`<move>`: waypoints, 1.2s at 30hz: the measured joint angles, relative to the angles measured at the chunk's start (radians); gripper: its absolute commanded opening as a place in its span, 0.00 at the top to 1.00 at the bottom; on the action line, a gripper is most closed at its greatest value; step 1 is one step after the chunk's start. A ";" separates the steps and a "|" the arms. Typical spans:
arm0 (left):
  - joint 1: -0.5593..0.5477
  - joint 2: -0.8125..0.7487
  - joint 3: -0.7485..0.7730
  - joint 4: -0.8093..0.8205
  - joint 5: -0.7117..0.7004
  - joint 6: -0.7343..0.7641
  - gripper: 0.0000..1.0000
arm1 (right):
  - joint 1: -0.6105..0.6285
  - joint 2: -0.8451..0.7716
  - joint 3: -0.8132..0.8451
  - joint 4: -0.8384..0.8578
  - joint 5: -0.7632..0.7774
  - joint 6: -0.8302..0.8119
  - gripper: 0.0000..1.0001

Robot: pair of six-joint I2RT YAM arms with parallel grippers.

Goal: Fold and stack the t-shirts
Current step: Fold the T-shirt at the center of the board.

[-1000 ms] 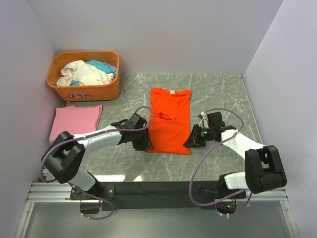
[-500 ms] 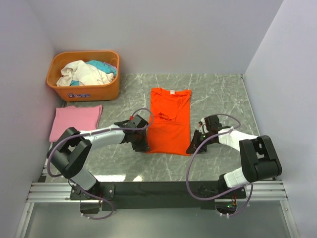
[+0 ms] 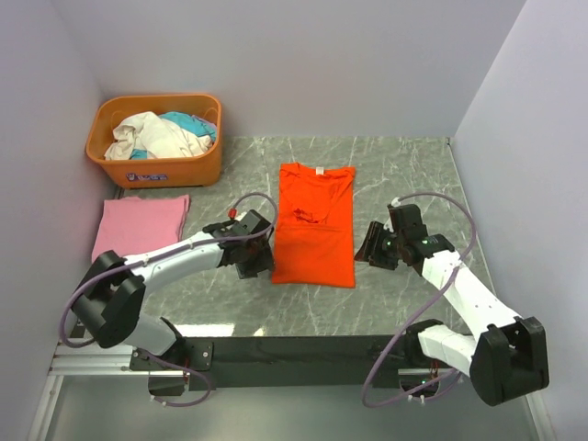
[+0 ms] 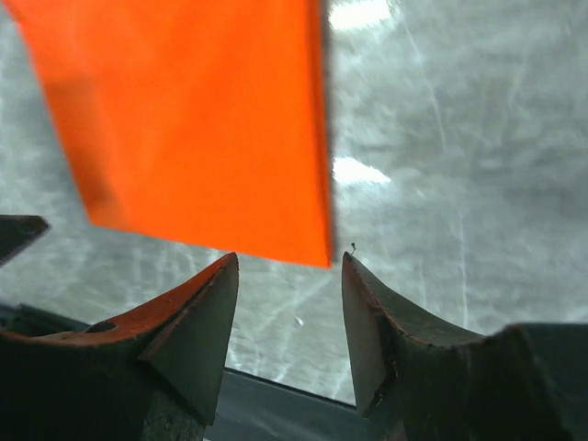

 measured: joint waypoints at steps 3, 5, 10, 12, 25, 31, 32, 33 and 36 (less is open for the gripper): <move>-0.024 0.045 0.031 -0.016 -0.024 -0.011 0.47 | 0.043 -0.004 0.000 -0.042 0.059 0.025 0.44; -0.042 0.084 0.052 -0.021 -0.031 -0.014 0.48 | 0.071 -0.004 0.000 -0.061 0.089 0.045 0.44; -0.074 0.179 0.097 -0.032 -0.039 -0.014 0.45 | 0.135 0.000 -0.002 -0.072 0.131 0.091 0.44; -0.085 0.222 0.111 -0.040 -0.043 -0.014 0.45 | 0.157 0.013 -0.002 -0.072 0.148 0.110 0.44; -0.121 0.304 0.182 -0.073 -0.049 -0.021 0.87 | 0.293 0.248 0.001 -0.068 0.207 0.197 0.44; -0.126 0.303 0.179 -0.058 -0.047 -0.018 0.94 | 0.313 0.317 0.024 -0.068 0.220 0.214 0.44; -0.126 0.303 0.179 -0.058 -0.047 -0.018 0.95 | 0.313 0.321 0.029 -0.068 0.224 0.216 0.44; -0.126 0.303 0.179 -0.057 -0.047 -0.018 0.95 | 0.314 0.322 0.030 -0.068 0.228 0.216 0.44; -0.126 0.303 0.179 -0.057 -0.047 -0.018 0.96 | 0.315 0.322 0.041 -0.074 0.244 0.217 0.47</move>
